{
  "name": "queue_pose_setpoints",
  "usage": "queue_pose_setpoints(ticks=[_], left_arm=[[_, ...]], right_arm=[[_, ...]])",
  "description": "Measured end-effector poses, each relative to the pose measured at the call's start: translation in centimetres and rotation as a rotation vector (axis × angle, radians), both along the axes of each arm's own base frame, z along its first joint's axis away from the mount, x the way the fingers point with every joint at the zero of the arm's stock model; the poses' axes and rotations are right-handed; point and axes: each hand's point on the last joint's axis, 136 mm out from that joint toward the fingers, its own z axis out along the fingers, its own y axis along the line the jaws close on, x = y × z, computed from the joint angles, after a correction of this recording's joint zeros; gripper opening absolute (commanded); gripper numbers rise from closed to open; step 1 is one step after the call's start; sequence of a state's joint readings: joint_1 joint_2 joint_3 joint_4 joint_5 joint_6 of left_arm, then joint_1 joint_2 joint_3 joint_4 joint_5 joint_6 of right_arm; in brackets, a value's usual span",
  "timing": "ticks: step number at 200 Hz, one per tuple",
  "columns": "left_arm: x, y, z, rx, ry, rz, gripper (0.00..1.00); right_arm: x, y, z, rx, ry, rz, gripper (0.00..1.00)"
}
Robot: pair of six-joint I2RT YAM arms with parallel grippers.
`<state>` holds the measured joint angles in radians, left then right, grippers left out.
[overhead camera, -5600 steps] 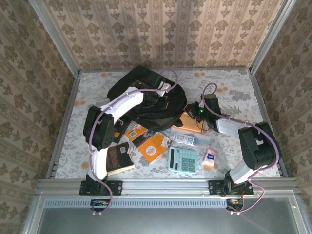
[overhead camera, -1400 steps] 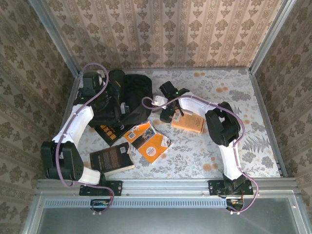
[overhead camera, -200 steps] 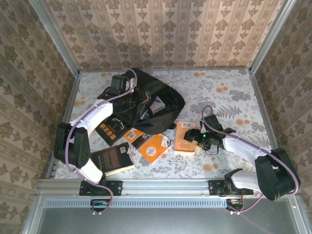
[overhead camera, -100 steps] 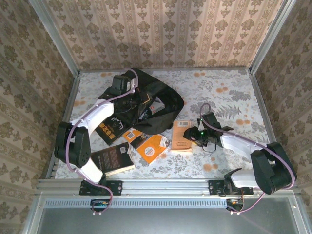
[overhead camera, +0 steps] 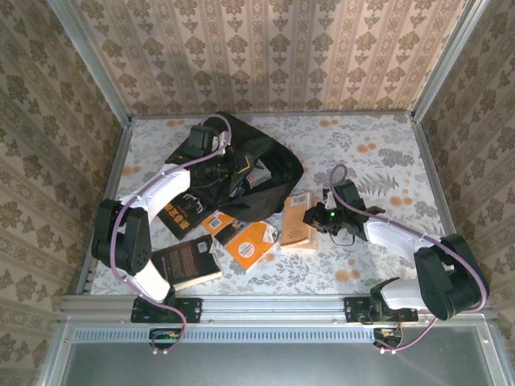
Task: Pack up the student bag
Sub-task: Pick up the book from the center of the table, then pass the book.
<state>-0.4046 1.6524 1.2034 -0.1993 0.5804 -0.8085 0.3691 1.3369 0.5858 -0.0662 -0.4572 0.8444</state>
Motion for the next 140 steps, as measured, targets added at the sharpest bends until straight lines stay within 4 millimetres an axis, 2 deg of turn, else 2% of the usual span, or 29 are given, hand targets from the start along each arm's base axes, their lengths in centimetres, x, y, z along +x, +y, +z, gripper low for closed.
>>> queue_pose_setpoints(ticks=[22, 30, 51, 63, 87, 108, 125, 140], left_arm=[[0.0, 0.0, 0.0, 0.000, 0.001, 0.000, 0.01], [0.0, 0.0, 0.0, 0.001, 0.001, 0.000, 0.09], [-0.3, -0.1, -0.2, 0.017, 0.000, -0.016, 0.38], [-0.6, -0.2, -0.2, 0.049, -0.003, -0.027, 0.49], [-2.0, -1.1, 0.8, 0.117, -0.056, -0.073, 0.63], [-4.2, -1.7, 2.8, 0.132, -0.106, -0.107, 0.74], [-5.8, -0.9, 4.2, 0.125, -0.142, -0.102, 0.80], [-7.3, 0.1, 4.3, 0.119, -0.148, -0.092, 0.83]], right_arm=[[0.1, 0.1, -0.7, -0.007, 0.011, 0.003, 0.02], [0.1, 0.0, -0.8, -0.009, 0.013, 0.005, 0.00], [0.2, 0.0, -0.7, -0.009, 0.008, 0.007, 0.00], [0.3, -0.1, -0.4, 0.002, 0.005, 0.003, 0.00], [0.7, -0.4, 1.3, 0.064, -0.025, -0.006, 0.00], [1.2, -1.1, 3.5, 0.134, -0.078, -0.034, 0.00], [1.1, -1.4, 5.0, 0.179, -0.111, -0.042, 0.00], [0.7, -1.3, 5.9, 0.217, -0.128, -0.036, 0.00]])
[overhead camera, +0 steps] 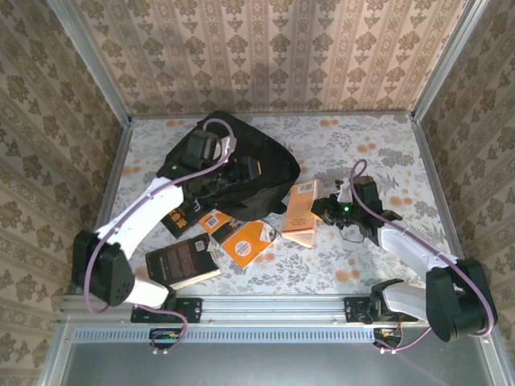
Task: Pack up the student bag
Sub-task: Pass the book.
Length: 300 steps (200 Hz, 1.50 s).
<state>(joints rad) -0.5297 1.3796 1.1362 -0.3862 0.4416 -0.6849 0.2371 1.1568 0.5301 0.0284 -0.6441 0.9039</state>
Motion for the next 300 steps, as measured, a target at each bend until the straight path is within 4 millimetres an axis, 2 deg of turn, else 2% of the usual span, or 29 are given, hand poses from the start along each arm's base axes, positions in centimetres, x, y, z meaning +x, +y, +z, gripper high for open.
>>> queue_pose_setpoints(ticks=[24, 61, 93, 125, 143, 180, 226, 258, 265, 278, 280, 288, 300], left_arm=[[-2.3, -0.1, -1.9, -0.013, 0.039, -0.016, 0.84], [-6.2, -2.0, -7.8, -0.053, 0.200, -0.064, 0.93], [-7.4, -3.3, -10.8, -0.091, 0.283, -0.055, 0.93], [-8.3, -6.4, -12.7, -0.162, 0.323, -0.089, 0.90], [-8.5, -7.7, -13.1, -0.204, 0.334, -0.097, 0.85], [-7.6, -9.2, -11.6, -0.338, 0.311, -0.081, 0.59], [-7.0, -9.8, -9.4, -0.431, 0.285, -0.077, 0.32], [-7.0, -9.8, -8.7, -0.443, 0.271, -0.083, 0.12], [-7.0, -9.8, -8.3, -0.450, 0.265, -0.084, 0.08], [-7.1, -9.7, -7.8, -0.454, 0.252, -0.089, 0.00], [-7.2, -9.7, -7.7, -0.453, 0.251, -0.089, 0.00], [-7.2, -9.6, -7.3, -0.458, 0.243, -0.089, 0.00], [-7.2, -9.4, -6.3, -0.469, 0.223, -0.088, 0.00]], right_arm=[[-0.7, 0.5, 0.5, 0.071, -0.005, 0.015, 0.00], [-1.9, 1.2, -0.1, 0.159, 0.025, 0.032, 0.00], [-2.9, 2.3, 0.5, 0.206, 0.002, 0.066, 0.00], [-3.8, 3.3, 0.9, 0.244, -0.017, 0.095, 0.00], [-4.1, 3.4, 1.0, 0.260, -0.018, 0.096, 0.00], [-4.4, 3.4, 1.3, 0.281, -0.022, 0.091, 0.00], [-4.5, 3.4, 1.8, 0.284, -0.050, 0.092, 0.00], [-4.7, 3.1, 1.2, 0.250, -0.050, 0.087, 0.00], [-4.8, 3.0, 1.1, 0.240, -0.050, 0.087, 0.09], [-4.8, 2.9, 1.0, 0.220, -0.060, 0.088, 0.32], [-4.9, 2.8, 1.1, 0.218, -0.061, 0.087, 0.39], [-4.9, 2.8, 1.3, 0.204, -0.077, 0.092, 0.53], [-5.0, 2.6, 1.2, 0.184, -0.087, 0.086, 0.67]])
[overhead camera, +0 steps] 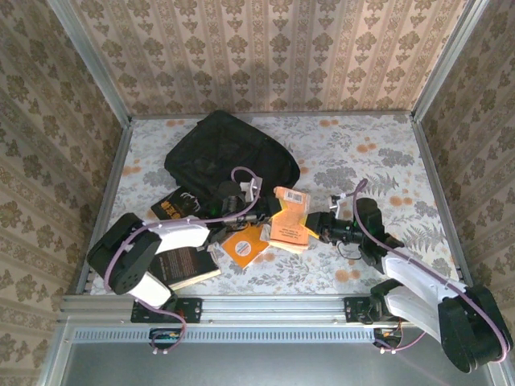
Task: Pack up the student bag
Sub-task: Pass the book.
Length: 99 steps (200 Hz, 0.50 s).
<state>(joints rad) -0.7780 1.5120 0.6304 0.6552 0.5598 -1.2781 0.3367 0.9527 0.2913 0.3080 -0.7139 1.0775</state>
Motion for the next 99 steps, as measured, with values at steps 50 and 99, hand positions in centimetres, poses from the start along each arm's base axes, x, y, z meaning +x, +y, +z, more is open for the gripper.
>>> queue_pose_setpoints(ticks=[50, 99], left_arm=[[0.3, 2.1, 4.7, -0.015, -0.119, 0.090, 0.00], [2.5, 5.8, 10.5, -0.068, -0.262, 0.347, 0.00]], right_arm=[[0.0, -0.6, 0.9, -0.027, -0.039, -0.055, 1.00], [0.0, 1.7, 4.2, 0.071, -0.091, -0.085, 1.00]])
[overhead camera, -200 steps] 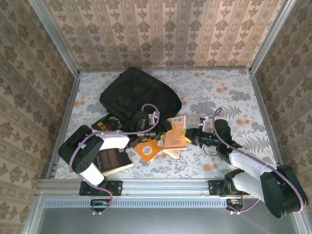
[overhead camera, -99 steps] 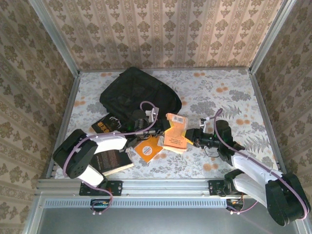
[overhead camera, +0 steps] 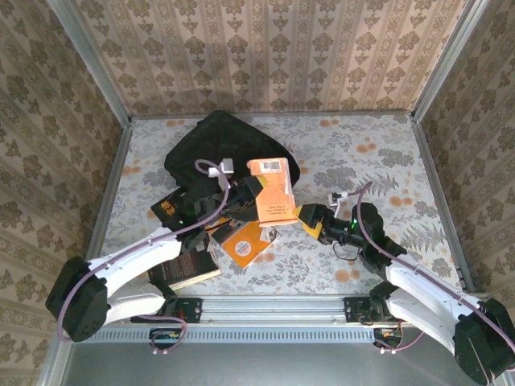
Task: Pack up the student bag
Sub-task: Pass the book.
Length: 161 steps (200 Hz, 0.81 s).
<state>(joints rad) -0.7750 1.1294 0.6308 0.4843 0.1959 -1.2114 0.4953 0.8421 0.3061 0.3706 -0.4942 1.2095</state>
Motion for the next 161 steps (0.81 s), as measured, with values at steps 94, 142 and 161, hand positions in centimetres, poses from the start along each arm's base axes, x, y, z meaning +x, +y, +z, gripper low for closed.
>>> queue_pose_setpoints(ticks=[94, 142, 161], left_arm=[[2.6, 2.3, 1.9, -0.121, 0.024, 0.287, 0.00], [3.1, 3.0, 2.3, -0.144, 0.020, 0.349, 0.00], [3.2, 3.2, 2.3, -0.142, 0.018, 0.360, 0.00]], right_arm=[[3.4, 6.3, 7.9, 0.177, -0.186, -0.080, 1.00], [4.2, 6.3, 8.4, 0.198, -0.212, -0.152, 1.00], [4.3, 5.8, 8.6, 0.191, -0.222, -0.182, 1.00]])
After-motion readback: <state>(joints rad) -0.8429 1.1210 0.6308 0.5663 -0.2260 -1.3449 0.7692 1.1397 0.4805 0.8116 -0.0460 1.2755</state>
